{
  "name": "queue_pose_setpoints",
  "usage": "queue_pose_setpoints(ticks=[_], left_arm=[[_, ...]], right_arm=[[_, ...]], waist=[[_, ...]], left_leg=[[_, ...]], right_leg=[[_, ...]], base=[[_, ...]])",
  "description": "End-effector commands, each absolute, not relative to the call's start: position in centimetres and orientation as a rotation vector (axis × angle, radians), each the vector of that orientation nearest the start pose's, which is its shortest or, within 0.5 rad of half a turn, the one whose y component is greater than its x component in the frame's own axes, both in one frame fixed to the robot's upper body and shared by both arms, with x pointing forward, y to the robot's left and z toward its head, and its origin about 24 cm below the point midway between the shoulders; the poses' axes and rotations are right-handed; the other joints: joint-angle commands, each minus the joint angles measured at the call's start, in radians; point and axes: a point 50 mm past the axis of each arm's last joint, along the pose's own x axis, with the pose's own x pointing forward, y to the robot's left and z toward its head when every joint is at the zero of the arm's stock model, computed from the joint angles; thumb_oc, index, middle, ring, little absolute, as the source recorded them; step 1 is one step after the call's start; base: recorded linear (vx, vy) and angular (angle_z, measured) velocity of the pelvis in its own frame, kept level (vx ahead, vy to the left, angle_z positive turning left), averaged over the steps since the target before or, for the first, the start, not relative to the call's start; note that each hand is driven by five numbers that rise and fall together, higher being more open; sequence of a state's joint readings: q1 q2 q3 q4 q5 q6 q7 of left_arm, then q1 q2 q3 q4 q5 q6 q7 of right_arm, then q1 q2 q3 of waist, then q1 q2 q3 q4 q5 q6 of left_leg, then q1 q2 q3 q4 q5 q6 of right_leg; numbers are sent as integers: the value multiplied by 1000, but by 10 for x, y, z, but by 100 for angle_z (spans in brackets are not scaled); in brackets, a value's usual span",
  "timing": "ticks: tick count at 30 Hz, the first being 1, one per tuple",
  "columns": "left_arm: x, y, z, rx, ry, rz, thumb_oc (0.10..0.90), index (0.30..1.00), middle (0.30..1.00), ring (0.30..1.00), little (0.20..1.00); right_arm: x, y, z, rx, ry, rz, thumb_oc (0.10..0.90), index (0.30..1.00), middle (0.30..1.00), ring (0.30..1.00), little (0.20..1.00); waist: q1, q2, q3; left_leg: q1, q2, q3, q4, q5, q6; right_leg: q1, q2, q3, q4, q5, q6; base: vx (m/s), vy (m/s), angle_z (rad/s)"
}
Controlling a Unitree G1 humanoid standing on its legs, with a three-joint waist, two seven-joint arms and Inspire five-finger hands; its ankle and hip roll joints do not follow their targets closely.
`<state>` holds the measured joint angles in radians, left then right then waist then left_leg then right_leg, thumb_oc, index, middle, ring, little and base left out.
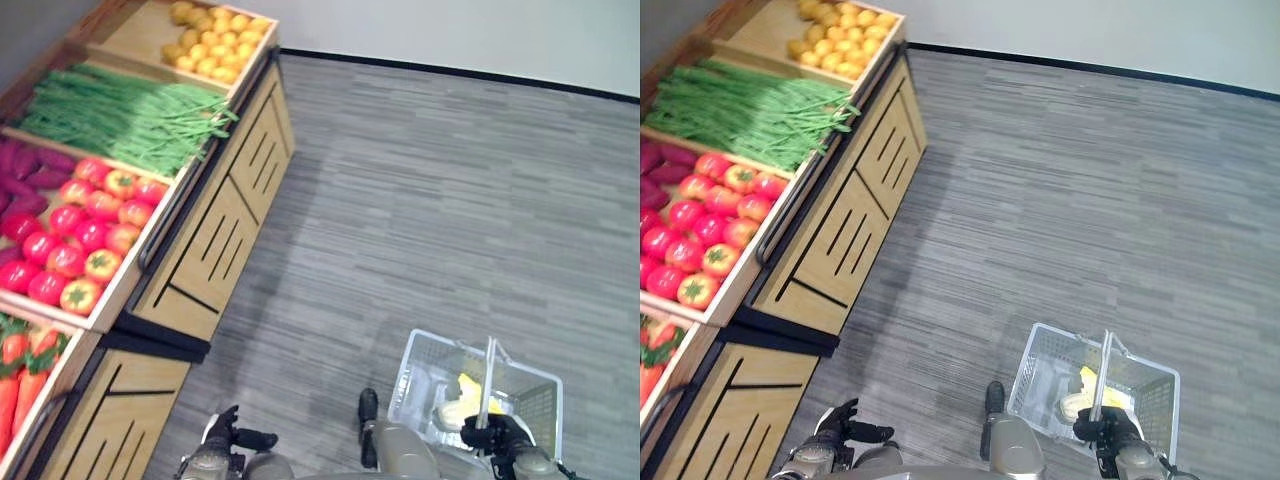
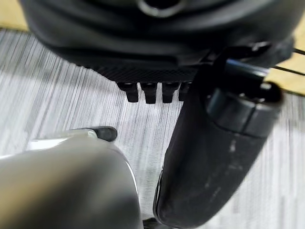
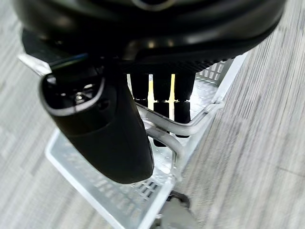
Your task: Get the vegetables into the basket
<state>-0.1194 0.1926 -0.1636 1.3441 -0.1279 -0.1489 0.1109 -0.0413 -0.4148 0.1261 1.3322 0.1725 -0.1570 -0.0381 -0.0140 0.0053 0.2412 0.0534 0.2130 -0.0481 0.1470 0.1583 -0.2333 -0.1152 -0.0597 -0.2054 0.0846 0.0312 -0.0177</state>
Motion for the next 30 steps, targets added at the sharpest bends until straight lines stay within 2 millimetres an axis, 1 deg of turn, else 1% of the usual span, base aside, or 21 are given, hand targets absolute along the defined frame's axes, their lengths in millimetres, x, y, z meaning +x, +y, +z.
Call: queue_pose_setpoints(ticks=[1, 2, 3, 4, 5, 6, 7, 8, 9, 10, 15, 16, 20, 23, 24, 26, 27, 28, 29, 30], left_arm=[[130, 224, -152, 271, 1044, 156, 900, 1000, 1000, 1000, 1000], [132, 222, -152, 284, 1041, 143, 900, 1000, 1000, 1000, 1000], [132, 221, -152, 294, 1042, 131, 900, 1000, 1000, 1000, 1000], [131, 221, -153, 301, 1047, 127, 900, 1000, 1000, 1000, 1000], [129, 221, -153, 310, 1053, 126, 900, 1000, 1000, 1000, 1000], [128, 221, -154, 318, 1058, 123, 900, 1000, 1000, 1000, 1000], [126, 224, -154, 315, 1067, 129, 900, 1000, 1000, 1000, 1000], [122, 226, -155, 319, 1082, 136, 900, 1000, 1000, 1000, 1000], [117, 231, -155, 324, 1101, 145, 900, 1000, 1000, 1000, 1000], [117, 231, -155, 324, 1101, 145, 900, 1000, 1000, 1000, 1000], [112, 239, -155, 331, 1113, 162, 900, 1000, 1000, 1000, 1000], [111, 241, -155, 325, 1114, 173, 900, 1000, 1000, 1000, 1000], [111, 244, -154, 317, 1109, 186, 900, 1000, 1000, 1000, 1000], [109, 243, -154, 309, 1108, 193, 900, 1000, 1000, 1000, 1000], [107, 243, -155, 302, 1111, 199, 900, 1000, 1000, 1000, 1000], [106, 243, -155, 294, 1112, 209, 900, 1000, 1000, 1000, 1000], [104, 244, -155, 293, 1116, 209, 900, 1000, 1000, 1000, 1000], [105, 243, -155, 290, 1112, 209, 900, 1000, 1000, 1000, 1000], [106, 244, -155, 295, 1107, 206, 900, 1000, 1000, 1000, 1000], [106, 245, -154, 301, 1108, 206, 900, 1000, 1000, 1000, 1000]], right_arm=[[68, -322, -133, -370, 1168, -312, 400, 300, 300, 300, 300], [65, -324, -133, -363, 1176, -335, 400, 300, 300, 300, 300], [64, -324, -133, -357, 1177, -346, 400, 300, 300, 300, 300], [64, -324, -133, -353, 1171, -356, 400, 300, 300, 300, 300], [63, -324, -133, -352, 1167, -363, 400, 300, 300, 300, 300], [64, -324, -133, -352, 1160, -364, 400, 300, 300, 300, 300], [66, -323, -133, -348, 1153, -359, 400, 300, 300, 300, 300], [68, -322, -133, -355, 1148, -354, 400, 300, 300, 300, 300], [67, -320, -134, -349, 1153, -351, 400, 300, 300, 300, 300], [66, -320, -134, -349, 1153, -351, 400, 300, 300, 300, 300], [66, -313, -138, -353, 1170, -321, 400, 300, 300, 300, 300], [66, -310, -139, -357, 1180, -300, 400, 300, 300, 300, 300], [66, -304, -142, -356, 1191, -274, 400, 300, 300, 300, 300], [71, -300, -143, -361, 1180, -250, 400, 300, 300, 300, 300], [74, -299, -143, -370, 1173, -235, 400, 300, 300, 300, 300], [79, -298, -142, -383, 1165, -219, 400, 300, 300, 300, 300], [81, -297, -142, -387, 1160, -213, 400, 300, 300, 300, 300], [83, -297, -142, -386, 1155, -211, 400, 300, 300, 300, 300], [86, -296, -142, -377, 1143, -209, 400, 300, 300, 300, 300], [88, -294, -142, -373, 1136, -205, 400, 300, 300, 300, 300]], waist=[[-22, -30, 33], [-29, -27, 34], [-40, -19, 34], [-43, -10, 28], [-48, 3, 26], [-48, 8, 27], [-56, 16, 26], [-51, 17, 28], [-50, 13, 25], [-50, 12, 25], [-28, -14, 20], [-18, -23, 16], [0, -41, 14], [14, -54, 13], [23, -61, 11], [35, -62, 9], [38, -60, 9], [38, -56, 13], [35, -48, 17], [26, -39, 23]], left_leg=[[-13, -49, 359, -25, -138, 109], [-26, -25, 444, -36, -129, 104], [-25, 4, 539, -71, -110, 95], [-29, 21, 571, -96, -95, 79], [-39, 40, 609, -141, -44, 62], [-50, 54, 613, -154, -17, 56], [-26, 48, 616, -166, -39, 65], [-28, 31, 570, -164, -43, 70], [-28, 18, 562, -166, -55, 80], [-28, 17, 563, -166, -55, 81], [-28, -30, 569, -175, -87, 111], [-26, -43, 572, -181, -95, 118], [-33, -60, 565, -171, -114, 130], [-45, -75, 554, -156, -135, 141], [-46, -90, 546, -156, -149, 152], [-35, -108, 543, -166, -162, 168], [-25, -121, 539, -177, -168, 180], [-16, -138, 527, -189, -171, 193], [-19, -142, 521, -195, -156, 206], [-7, -145, 495, -206, -158, 208]], right_leg=[[32, -84, 11, 37, -65, 109], [50, -96, -20, 27, -68, 112], [65, -104, -56, 21, -73, 120], [77, -108, -70, 19, -84, 131], [87, -114, -99, 23, -96, 137], [87, -121, -114, 37, -100, 137], [81, -128, -126, 69, -113, 139], [82, -132, -125, 77, -116, 139], [83, -152, -121, 86, -103, 144], [83, -153, -121, 85, -102, 145], [104, -193, -110, 49, -58, 178], [108, -200, -105, 36, -43, 187], [121, -214, -113, 11, -22, 202], [130, -228, -118, -2, -6, 214], [132, -237, -117, -2, 6, 224], [126, -258, -126, 33, 26, 235], [109, -275, -119, 81, 44, 240], [82, -292, -89, 161, 63, 246], [48, -280, -47, 202, 89, 229], [22, -251, 12, 229, 87, 223]], base=[[-15, -68, 111], [-12, -30, 146], [47, 37, 135], [84, 97, 155], [114, 141, 128], [75, 136, 125], [74, 163, 61], [49, 206, 41], [34, 166, 4], [14, 167, -4], [12, 177, 19], [20, 159, 20], [10, 98, 6], [12, 123, 7], [24, 155, 11], [21, 162, 12], [21, 183, 11], [-10, 156, 13], [14, 123, 18], [5, 55, 44]])
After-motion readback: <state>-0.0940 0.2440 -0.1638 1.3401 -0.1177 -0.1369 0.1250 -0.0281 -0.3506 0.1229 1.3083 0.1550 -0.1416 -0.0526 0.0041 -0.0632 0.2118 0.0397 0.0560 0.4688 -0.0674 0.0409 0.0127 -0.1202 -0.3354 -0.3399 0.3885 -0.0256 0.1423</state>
